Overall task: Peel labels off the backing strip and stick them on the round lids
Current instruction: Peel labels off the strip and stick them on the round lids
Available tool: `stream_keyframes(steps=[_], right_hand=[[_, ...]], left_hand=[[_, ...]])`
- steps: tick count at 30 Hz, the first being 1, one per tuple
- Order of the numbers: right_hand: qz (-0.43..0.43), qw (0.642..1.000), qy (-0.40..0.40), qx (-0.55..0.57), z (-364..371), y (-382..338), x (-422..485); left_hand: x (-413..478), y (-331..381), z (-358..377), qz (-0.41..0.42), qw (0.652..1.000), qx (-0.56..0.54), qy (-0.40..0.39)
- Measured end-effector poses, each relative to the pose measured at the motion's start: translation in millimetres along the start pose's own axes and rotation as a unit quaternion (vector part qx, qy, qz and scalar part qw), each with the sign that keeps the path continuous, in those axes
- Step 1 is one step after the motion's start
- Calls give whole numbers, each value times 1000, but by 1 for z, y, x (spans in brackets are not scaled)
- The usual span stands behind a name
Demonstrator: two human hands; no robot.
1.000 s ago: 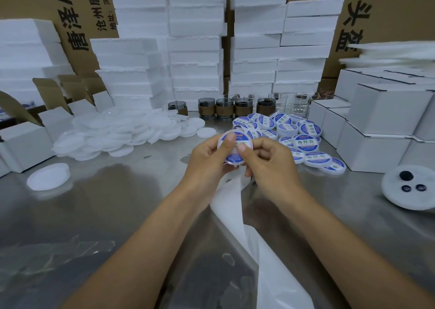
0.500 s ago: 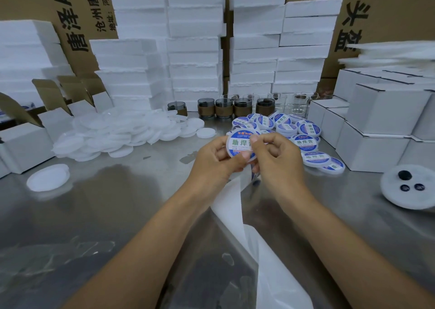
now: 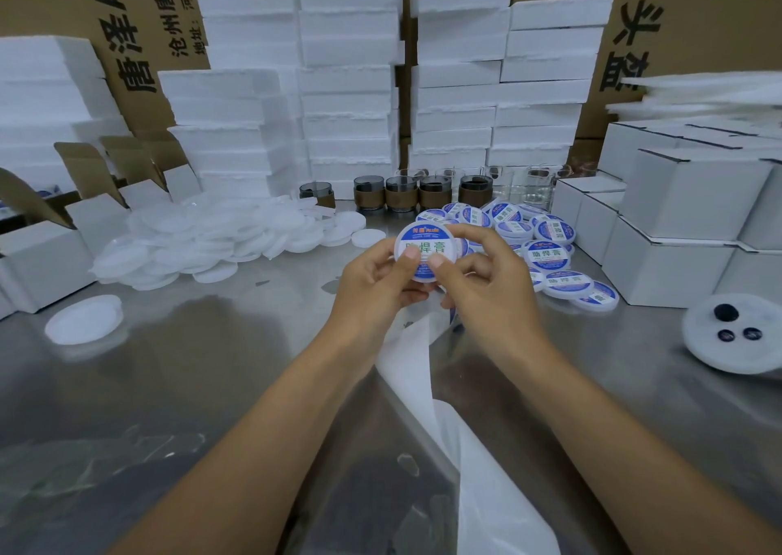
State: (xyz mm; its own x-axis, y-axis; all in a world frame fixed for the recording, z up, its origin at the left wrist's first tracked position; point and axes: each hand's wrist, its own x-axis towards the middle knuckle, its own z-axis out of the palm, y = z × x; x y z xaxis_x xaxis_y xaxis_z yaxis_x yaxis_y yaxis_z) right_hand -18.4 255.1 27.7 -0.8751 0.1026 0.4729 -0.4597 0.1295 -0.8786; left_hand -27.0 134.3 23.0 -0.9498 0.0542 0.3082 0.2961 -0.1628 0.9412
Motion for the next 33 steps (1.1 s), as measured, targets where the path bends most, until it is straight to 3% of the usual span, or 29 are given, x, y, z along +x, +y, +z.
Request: stream_keyframes(steps=[16, 24, 27, 33], right_hand=[[6, 1000, 1, 19, -2, 0, 1], [11, 998, -53, -13, -4, 2, 1], [28, 1000, -6, -8, -12, 4, 5], [135, 968, 208, 30, -48, 18, 19]], left_hand=[[0, 3, 0, -19, 999, 12, 34], [1, 3, -2, -34, 998, -1, 54], [0, 1, -5, -44, 997, -13, 70], [0, -1, -12, -65, 991, -24, 112]])
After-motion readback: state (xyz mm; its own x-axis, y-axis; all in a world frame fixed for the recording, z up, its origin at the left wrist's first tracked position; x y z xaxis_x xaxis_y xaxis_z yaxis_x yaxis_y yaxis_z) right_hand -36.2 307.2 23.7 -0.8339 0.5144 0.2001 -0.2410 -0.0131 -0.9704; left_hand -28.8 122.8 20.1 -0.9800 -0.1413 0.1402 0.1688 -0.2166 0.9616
